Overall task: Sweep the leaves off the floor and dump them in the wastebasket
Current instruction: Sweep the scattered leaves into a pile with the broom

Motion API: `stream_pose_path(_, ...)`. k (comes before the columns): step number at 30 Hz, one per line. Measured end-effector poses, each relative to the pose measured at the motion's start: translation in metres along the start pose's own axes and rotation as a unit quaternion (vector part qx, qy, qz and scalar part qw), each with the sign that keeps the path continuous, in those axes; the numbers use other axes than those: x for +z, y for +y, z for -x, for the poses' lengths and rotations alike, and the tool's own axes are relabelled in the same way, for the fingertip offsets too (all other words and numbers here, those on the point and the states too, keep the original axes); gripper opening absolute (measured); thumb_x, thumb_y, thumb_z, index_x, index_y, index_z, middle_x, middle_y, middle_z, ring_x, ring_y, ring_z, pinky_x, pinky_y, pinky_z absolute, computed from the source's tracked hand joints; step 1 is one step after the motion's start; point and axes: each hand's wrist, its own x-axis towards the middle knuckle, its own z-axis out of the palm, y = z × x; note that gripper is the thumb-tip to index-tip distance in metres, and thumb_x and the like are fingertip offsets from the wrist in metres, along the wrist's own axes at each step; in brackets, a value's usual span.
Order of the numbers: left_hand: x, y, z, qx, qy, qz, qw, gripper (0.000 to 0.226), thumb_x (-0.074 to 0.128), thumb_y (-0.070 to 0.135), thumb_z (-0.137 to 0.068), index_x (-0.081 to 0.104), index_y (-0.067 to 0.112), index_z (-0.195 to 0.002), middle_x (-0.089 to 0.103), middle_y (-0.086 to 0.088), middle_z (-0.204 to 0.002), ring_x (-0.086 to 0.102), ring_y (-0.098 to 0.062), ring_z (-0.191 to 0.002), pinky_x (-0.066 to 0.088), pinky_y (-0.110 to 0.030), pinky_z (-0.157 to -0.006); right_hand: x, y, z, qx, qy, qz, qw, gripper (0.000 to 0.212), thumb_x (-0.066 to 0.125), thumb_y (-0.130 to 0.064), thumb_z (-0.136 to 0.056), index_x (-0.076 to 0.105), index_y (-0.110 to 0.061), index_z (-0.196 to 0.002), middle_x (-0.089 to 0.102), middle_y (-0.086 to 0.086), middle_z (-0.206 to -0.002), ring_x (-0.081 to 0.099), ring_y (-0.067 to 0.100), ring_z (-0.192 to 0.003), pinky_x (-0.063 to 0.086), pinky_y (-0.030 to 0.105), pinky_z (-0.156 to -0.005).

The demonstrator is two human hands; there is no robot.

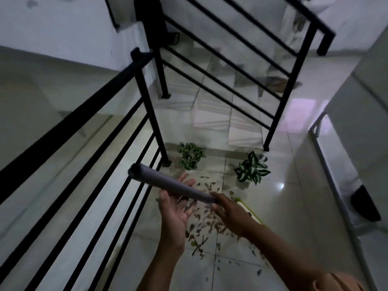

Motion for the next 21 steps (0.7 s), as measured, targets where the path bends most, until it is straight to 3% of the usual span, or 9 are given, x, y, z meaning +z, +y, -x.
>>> stream_pose_path(4,0.049,0.007,0.002,0.019,-0.078,-0.066,0.995,0.078,0.045,0.084,-0.049,0.050,0.039,-0.113,0.058,0.010,-0.122,0.051,-0.008,-0.120,0.034,-0.037,-0.107,-0.042,-0.001,0.029,-0.028,0.068,-0.055,0.996,0.045,0.040,-0.042,-0.092,0.028,-0.035,-0.135,0.046,0.002,-0.133,0.050,0.013,-0.106,0.043,0.023,-0.085)
stream_pose_path(7,0.090,0.007,0.005,0.036,-0.126,-0.091,0.987,0.050,0.039,0.069,-0.068,0.046,0.044,-0.111,0.050,0.015,-0.128,0.043,0.002,-0.121,0.034,-0.013,-0.096,-0.071,0.001,0.048,-0.057,0.127,-0.066,0.988,0.042,0.046,-0.040,-0.090,0.036,-0.034,-0.130,0.051,-0.002,-0.123,0.050,0.008,-0.100,0.042,0.018,-0.079)
stream_pose_path(9,0.117,0.003,0.004,0.035,-0.158,-0.111,0.980,0.024,0.031,0.046,-0.089,0.046,0.044,-0.108,0.048,0.019,-0.124,0.042,0.007,-0.116,0.033,-0.003,-0.086,-0.093,0.002,0.058,-0.074,0.173,-0.080,0.979,0.034,0.049,-0.036,-0.089,0.043,-0.030,-0.122,0.054,-0.005,-0.112,0.051,0.007,-0.094,0.039,0.015,-0.073)
stream_pose_path(11,0.143,-0.001,0.000,0.041,-0.184,-0.118,0.975,0.030,0.024,0.025,-0.099,0.046,0.044,-0.104,0.049,0.024,-0.115,0.044,0.013,-0.106,0.035,0.003,-0.077,-0.116,0.004,0.066,-0.090,0.216,-0.090,0.968,0.022,0.052,-0.031,-0.088,0.049,-0.028,-0.109,0.055,-0.005,-0.098,0.053,0.010,-0.085,0.041,0.021,-0.070)
stream_pose_path(13,0.165,-0.003,-0.006,0.051,-0.185,-0.127,0.973,0.032,0.023,0.023,-0.099,0.041,0.046,-0.110,0.045,0.025,-0.121,0.041,0.010,-0.114,0.033,0.006,-0.079,-0.138,0.009,0.073,-0.087,0.242,-0.092,0.962,0.020,0.054,-0.029,-0.087,0.051,-0.023,-0.105,0.059,-0.001,-0.093,0.057,0.016,-0.083,0.049,0.033,-0.072)
stream_pose_path(16,0.186,-0.023,-0.020,0.053,-0.154,-0.125,0.979,0.029,0.027,0.029,-0.098,0.039,0.044,-0.120,0.039,0.013,-0.139,0.034,-0.003,-0.130,0.027,-0.019,-0.100,-0.169,0.026,0.086,-0.064,0.263,-0.111,0.956,0.023,0.055,-0.030,-0.086,0.051,-0.020,-0.106,0.064,0.007,-0.094,0.063,0.023,-0.088,0.053,0.047,-0.076)
stream_pose_path(18,0.193,-0.048,-0.028,0.048,-0.132,-0.172,0.975,0.038,0.031,0.017,-0.099,0.033,0.035,-0.131,0.035,0.004,-0.146,0.033,-0.012,-0.133,0.027,-0.026,-0.102,-0.188,0.035,0.095,-0.062,0.272,-0.116,0.953,0.018,0.055,-0.028,-0.087,0.048,-0.024,-0.103,0.065,0.008,-0.095,0.064,0.024,-0.089,0.055,0.045,-0.076)
stream_pose_path(21,0.215,-0.091,-0.027,0.022,-0.167,-0.269,0.948,0.055,0.038,0.000,-0.094,0.023,0.024,-0.141,0.034,0.002,-0.140,0.036,-0.012,-0.128,0.036,-0.025,-0.101,-0.213,0.047,0.109,-0.086,0.281,-0.116,0.949,0.027,0.052,-0.024,-0.089,0.042,-0.033,-0.112,0.064,0.000,-0.100,0.064,0.018,-0.090,0.055,0.027,-0.072)
